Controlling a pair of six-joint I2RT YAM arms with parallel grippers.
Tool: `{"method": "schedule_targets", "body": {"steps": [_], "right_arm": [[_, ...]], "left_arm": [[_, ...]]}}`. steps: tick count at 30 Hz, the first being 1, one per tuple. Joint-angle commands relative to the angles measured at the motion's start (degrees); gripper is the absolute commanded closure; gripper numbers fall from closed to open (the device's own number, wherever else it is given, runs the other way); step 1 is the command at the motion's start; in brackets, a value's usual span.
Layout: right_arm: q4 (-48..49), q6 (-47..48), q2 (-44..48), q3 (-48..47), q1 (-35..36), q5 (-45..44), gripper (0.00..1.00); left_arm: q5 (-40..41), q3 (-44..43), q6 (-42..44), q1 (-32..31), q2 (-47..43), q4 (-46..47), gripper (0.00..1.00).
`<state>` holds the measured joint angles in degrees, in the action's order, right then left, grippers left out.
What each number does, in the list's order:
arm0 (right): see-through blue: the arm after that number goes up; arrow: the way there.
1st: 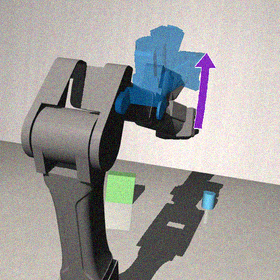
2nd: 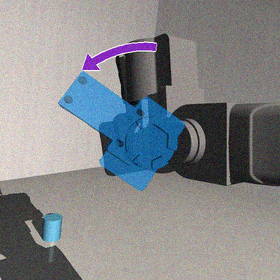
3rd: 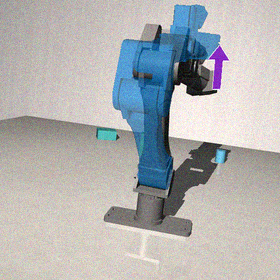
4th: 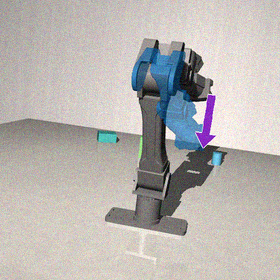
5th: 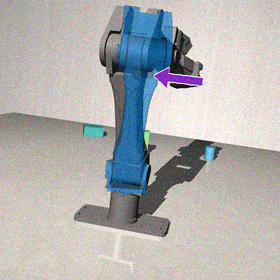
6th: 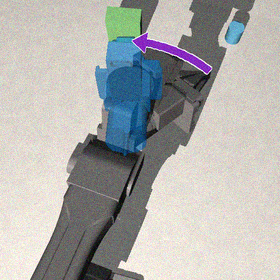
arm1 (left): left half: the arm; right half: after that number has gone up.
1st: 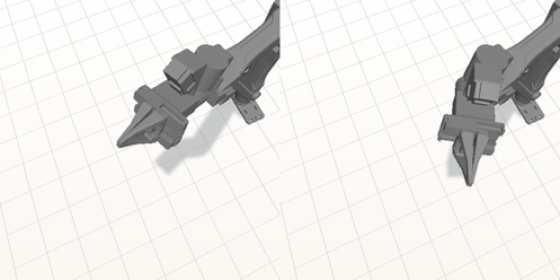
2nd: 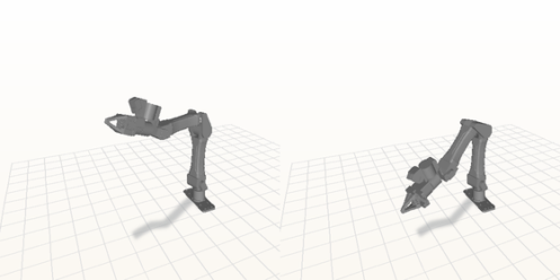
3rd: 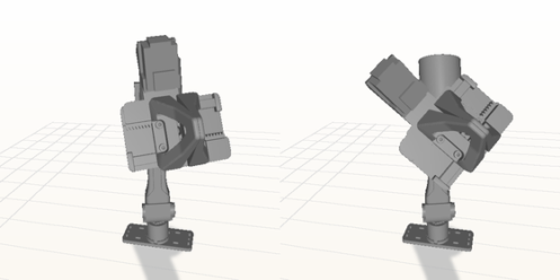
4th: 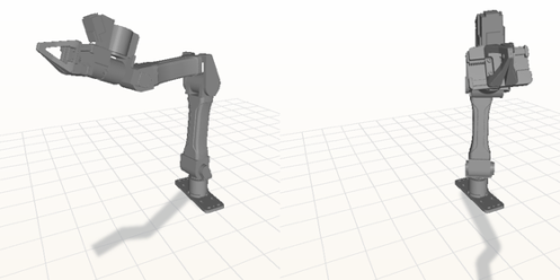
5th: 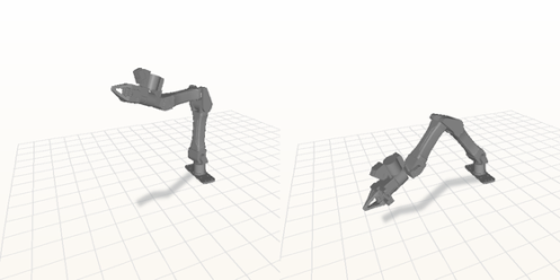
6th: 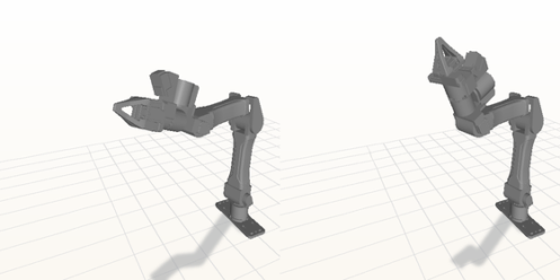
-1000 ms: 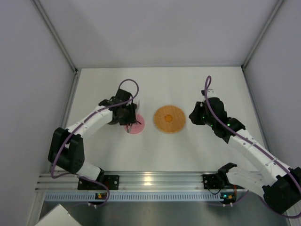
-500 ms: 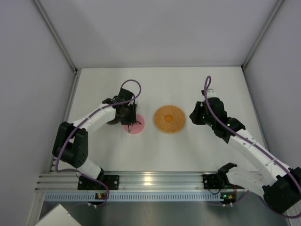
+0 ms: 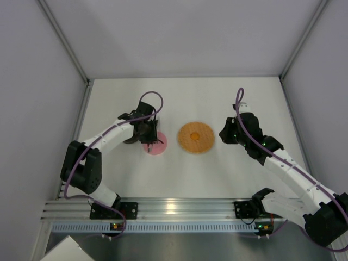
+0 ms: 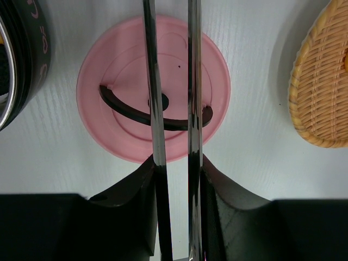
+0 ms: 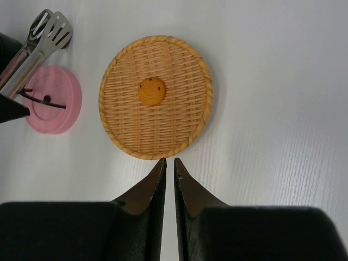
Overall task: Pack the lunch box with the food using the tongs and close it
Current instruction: Pick up the fake food at the center of the board, then place the fake food in the packing box.
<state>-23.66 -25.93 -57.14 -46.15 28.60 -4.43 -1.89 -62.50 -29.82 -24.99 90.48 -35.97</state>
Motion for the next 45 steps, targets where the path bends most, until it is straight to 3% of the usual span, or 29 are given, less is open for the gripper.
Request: {"method": "schedule_targets", "body": {"steps": [1,13,27,37,42,45], "right_arm": [[0.81,0.71,-0.25,-1.05,0.32,-0.41,0.9],[1.25,0.36,-0.6,-0.96,0.32,0.65,0.9],[2.04,-0.08,-1.13,-0.61,0.32,1.7,0.91],[2.3,-0.08,-1.48,-0.52,0.32,2.14,0.91],[2.39,0.0,-1.65,-0.43,0.32,2.05,0.91],[2.48,-0.08,-1.65,-0.43,0.32,2.05,0.91]], "left_arm": [[0.22,-3.41,1.0,-0.06,-3.9,0.64,0.73],[4.35,-3.6,-0.84,0.03,-16.64,-5.16,0.72],[9.36,7.21,-6.65,2.05,-33.07,-10.79,0.68],[9.89,13.19,-9.29,2.49,-35.98,-10.35,0.66],[11.03,13.46,-9.9,2.67,-36.42,-10.0,0.55],[10.94,12.93,-9.82,2.76,-36.42,-10.0,0.54]]}}
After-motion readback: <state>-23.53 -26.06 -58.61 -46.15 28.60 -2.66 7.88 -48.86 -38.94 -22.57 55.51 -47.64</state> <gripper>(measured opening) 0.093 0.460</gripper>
